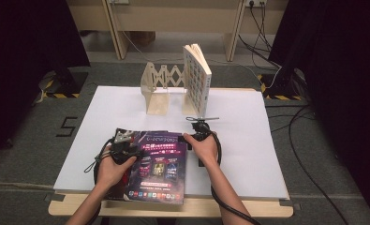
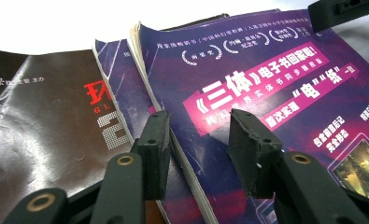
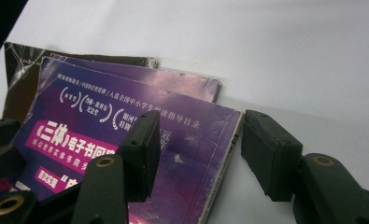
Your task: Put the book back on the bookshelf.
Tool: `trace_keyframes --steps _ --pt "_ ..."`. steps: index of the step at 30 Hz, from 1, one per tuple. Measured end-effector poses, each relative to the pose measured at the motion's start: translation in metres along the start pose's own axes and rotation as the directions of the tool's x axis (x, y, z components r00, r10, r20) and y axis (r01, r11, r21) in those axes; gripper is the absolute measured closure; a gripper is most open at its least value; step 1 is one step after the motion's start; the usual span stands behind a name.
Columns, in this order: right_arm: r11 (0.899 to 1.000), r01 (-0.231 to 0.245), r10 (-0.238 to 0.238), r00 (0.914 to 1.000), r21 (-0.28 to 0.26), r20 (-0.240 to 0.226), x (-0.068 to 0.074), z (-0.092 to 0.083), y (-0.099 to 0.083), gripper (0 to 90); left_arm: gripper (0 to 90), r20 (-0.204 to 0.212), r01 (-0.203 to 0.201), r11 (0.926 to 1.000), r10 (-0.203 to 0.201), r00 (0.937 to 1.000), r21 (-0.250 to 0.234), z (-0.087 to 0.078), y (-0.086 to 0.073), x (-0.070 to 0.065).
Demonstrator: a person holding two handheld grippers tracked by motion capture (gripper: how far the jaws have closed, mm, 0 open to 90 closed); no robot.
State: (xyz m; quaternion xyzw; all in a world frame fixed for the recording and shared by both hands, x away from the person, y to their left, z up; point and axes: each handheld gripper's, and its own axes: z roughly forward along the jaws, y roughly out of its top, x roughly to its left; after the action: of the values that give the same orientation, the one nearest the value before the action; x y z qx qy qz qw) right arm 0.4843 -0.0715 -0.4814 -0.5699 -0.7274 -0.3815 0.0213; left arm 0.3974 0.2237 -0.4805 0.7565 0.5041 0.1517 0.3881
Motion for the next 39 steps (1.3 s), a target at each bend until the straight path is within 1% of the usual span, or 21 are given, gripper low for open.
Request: trace_keyframes --steps 4,6,7,9,11,14,16,18,20,22,23,24,25,26,29,32,34,35,36,37,39 --pt "0.999 -0.036 0.036 0.9993 -0.004 -0.011 -0.001 0.001 0.001 48.3 58.1 0.0 0.008 0.9998 -0.008 1.0 -0.019 0.0 -0.003 0.0" --pt "1.0 -0.03 0.03 0.9995 -0.004 -0.012 -0.002 0.001 0.002 48.3 58.2 0.004 0.015 0.9995 -0.015 0.9999 -0.027 0.0 -0.004 0.001" --pt "0.999 -0.037 0.036 0.9992 -0.004 -0.018 -0.002 0.002 0.002 48.7 58.2 0.004 0.018 0.9994 -0.018 0.9998 -0.028 0.0 -0.004 0.001" --pt "0.999 -0.033 0.033 0.9991 0.0 -0.028 -0.004 0.002 0.004 49.3 58.1 0.008 0.023 0.9993 -0.022 0.9997 -0.031 -0.001 -0.005 0.002" --pt "0.999 -0.046 0.047 0.9976 0.004 -0.052 -0.007 0.003 0.007 49.2 58.0 0.024 0.039 0.9985 -0.038 0.999 -0.039 0.0 -0.006 0.004" --pt "0.999 -0.053 0.053 0.9959 -0.002 -0.073 -0.01 0.005 0.01 49.6 58.1 0.03 0.043 0.9981 -0.042 0.9987 -0.043 0.0 -0.007 0.005" --pt "0.999 -0.05 0.049 0.9963 -0.007 -0.071 -0.01 0.007 0.01 50.1 58.1 0.026 0.04 0.9983 -0.039 0.9989 -0.043 0.0 -0.007 0.004" --pt "1.0 -0.021 0.021 0.9987 -0.009 -0.047 -0.006 0.007 0.01 50.7 57.9 0.02 0.028 0.9989 -0.028 0.9994 -0.037 -0.001 -0.006 0.004" --pt "1.0 -0.009 0.009 0.9997 -0.014 -0.023 -0.004 0.007 0.008 52.8 57.9 0.017 0.03 0.9988 -0.029 0.9994 -0.039 0.0 -0.006 0.003" --pt "1.0 0.001 -0.001 0.9999 -0.025 -0.011 -0.003 0.007 0.006 53.8 57.9 0.009 0.021 0.9991 -0.021 0.9997 -0.037 0.0 -0.006 0.002" --pt "1.0 -0.003 0.002 0.9999 -0.031 -0.015 -0.003 0.007 0.005 54.3 57.9 0.003 0.013 0.9993 -0.013 0.9999 -0.035 -0.001 -0.006 0.002" --pt "0.999 -0.019 0.019 0.9996 -0.031 -0.021 -0.004 0.006 0.005 55.3 58.0 0.001 0.013 0.9992 -0.013 0.9999 -0.038 0.0 -0.006 0.001" --pt "0.999 -0.034 0.034 0.9991 -0.021 -0.028 -0.005 0.005 0.005 57.0 58.0 -0.003 0.014 0.9992 -0.014 0.9999 -0.039 0.0 -0.006 0.0" --pt "0.999 -0.04 0.039 0.9986 -0.019 -0.034 -0.006 0.004 0.006 58.3 58.0 -0.01 0.005 0.9994 -0.005 0.9999 -0.035 -0.001 -0.006 -0.001" --pt "0.999 -0.038 0.038 0.9987 -0.019 -0.034 -0.004 0.0 0.005 58.2 58.1 -0.027 -0.011 0.9992 0.01 0.9996 -0.039 0.0 -0.005 -0.004" --pt "0.999 -0.036 0.036 0.9991 -0.008 -0.022 -0.003 0.002 0.004 57.6 58.1 -0.023 -0.007 0.9995 0.006 0.9997 -0.031 -0.001 -0.005 -0.002" --pt "0.998 -0.068 0.067 0.997 -0.011 -0.037 -0.005 0.003 0.003 57.8 58.1 -0.019 0.002 0.9993 -0.003 0.9998 -0.038 0.0 -0.005 -0.002" --pt "0.997 -0.076 0.076 0.9957 0.0 -0.053 -0.006 0.002 0.002 58.4 58.1 -0.021 -0.002 0.9994 0.001 0.9998 -0.036 -0.001 -0.006 -0.002" --pt "0.996 -0.09 0.091 0.9935 0.024 -0.069 -0.005 0.001 0.002 58.2 58.1 -0.021 -0.003 0.9993 0.003 0.9998 -0.038 -0.001 -0.006 -0.002" --pt "0.996 -0.086 0.088 0.9936 0.036 -0.071 -0.004 0.0 0.0 57.8 58.1 -0.024 -0.008 0.9993 0.007 0.9997 -0.037 -0.001 -0.006 -0.002" --pt "0.997 -0.068 0.071 0.9954 0.037 -0.064 -0.002 0.0 -0.002 57.3 58.1 -0.023 -0.006 0.9993 0.005 0.9997 -0.038 0.0 -0.005 -0.003"
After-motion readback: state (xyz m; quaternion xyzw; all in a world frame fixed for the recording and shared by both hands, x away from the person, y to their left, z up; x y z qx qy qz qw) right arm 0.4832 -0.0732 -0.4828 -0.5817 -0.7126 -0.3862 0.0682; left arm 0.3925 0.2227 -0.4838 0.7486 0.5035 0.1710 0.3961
